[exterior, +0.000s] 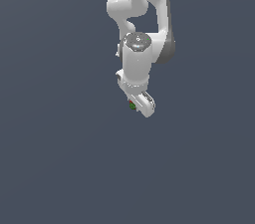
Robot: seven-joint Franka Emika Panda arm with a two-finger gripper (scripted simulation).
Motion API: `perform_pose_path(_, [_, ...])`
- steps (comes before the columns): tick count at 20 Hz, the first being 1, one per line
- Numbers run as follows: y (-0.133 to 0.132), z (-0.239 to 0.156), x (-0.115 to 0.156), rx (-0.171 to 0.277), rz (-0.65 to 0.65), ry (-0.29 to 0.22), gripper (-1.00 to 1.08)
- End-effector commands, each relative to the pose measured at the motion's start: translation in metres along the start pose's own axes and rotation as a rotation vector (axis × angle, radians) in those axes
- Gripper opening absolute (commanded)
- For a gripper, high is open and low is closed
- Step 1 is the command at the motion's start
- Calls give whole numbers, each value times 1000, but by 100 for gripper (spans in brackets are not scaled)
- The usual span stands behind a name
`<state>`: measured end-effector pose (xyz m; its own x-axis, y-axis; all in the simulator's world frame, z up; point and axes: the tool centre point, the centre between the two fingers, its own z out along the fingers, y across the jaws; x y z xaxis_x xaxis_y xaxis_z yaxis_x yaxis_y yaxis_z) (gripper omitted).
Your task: Pick up the object and move it to a goal position.
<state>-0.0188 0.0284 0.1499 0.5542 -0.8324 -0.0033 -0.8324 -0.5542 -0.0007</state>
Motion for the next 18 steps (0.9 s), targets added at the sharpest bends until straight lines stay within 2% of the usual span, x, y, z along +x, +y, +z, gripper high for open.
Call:
perform_pose_path(1, [14, -22, 3, 1, 0, 0, -100])
perform_pose_path(18, [113, -190, 31, 0, 2, 1, -100])
